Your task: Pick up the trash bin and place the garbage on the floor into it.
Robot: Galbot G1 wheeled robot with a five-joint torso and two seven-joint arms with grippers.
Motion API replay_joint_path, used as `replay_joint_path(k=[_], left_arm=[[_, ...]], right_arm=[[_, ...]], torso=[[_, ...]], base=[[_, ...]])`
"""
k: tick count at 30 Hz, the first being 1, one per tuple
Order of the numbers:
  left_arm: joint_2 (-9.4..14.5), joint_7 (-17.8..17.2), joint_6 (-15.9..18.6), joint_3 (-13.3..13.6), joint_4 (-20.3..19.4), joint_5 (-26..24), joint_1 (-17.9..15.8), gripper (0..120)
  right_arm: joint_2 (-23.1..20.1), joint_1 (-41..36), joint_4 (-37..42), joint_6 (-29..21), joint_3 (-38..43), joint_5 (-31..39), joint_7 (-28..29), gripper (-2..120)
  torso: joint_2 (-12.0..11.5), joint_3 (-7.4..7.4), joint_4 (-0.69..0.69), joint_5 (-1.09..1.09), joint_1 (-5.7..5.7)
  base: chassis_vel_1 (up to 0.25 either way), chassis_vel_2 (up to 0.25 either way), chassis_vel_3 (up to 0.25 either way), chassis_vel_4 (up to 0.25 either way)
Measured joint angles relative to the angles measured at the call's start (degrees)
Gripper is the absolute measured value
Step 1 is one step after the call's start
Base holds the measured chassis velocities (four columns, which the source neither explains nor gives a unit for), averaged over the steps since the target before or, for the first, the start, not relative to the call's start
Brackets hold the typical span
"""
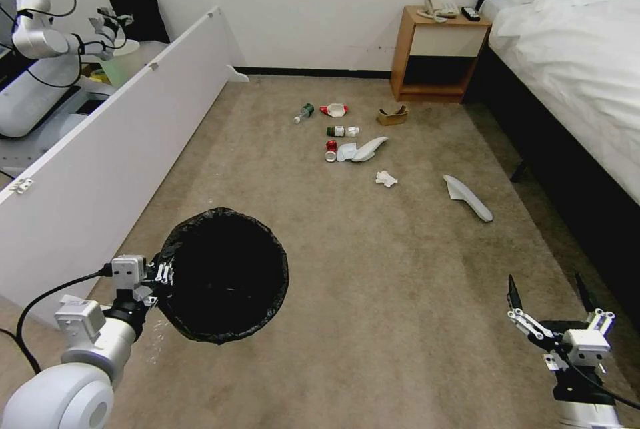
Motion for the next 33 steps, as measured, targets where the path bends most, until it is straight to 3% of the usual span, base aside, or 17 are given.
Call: replay_joint_path(k=[17, 33], left_arm=[[-0.2, -0.2, 0.0, -0.2, 0.8, 0.0, 0.0, 5], [-0.6, -0.2, 0.0, -0.4, 0.8, 0.6, 0.7, 5]], right_arm=[[0.0, 0.0, 0.4, -0.9, -0.3, 1.5, -0.2, 100], [0.0, 0.1, -0.1, -0.7, -0.2, 1.4, -0.4, 100]], torso=[[0.0, 0.00, 0.00, -0.01, 0.00], [0.0, 0.00, 0.00, 0.00, 0.00]], base=[[-0.013, -0.001, 0.014, -0.001], [-0.216, -0.049, 0.210, 0.038]])
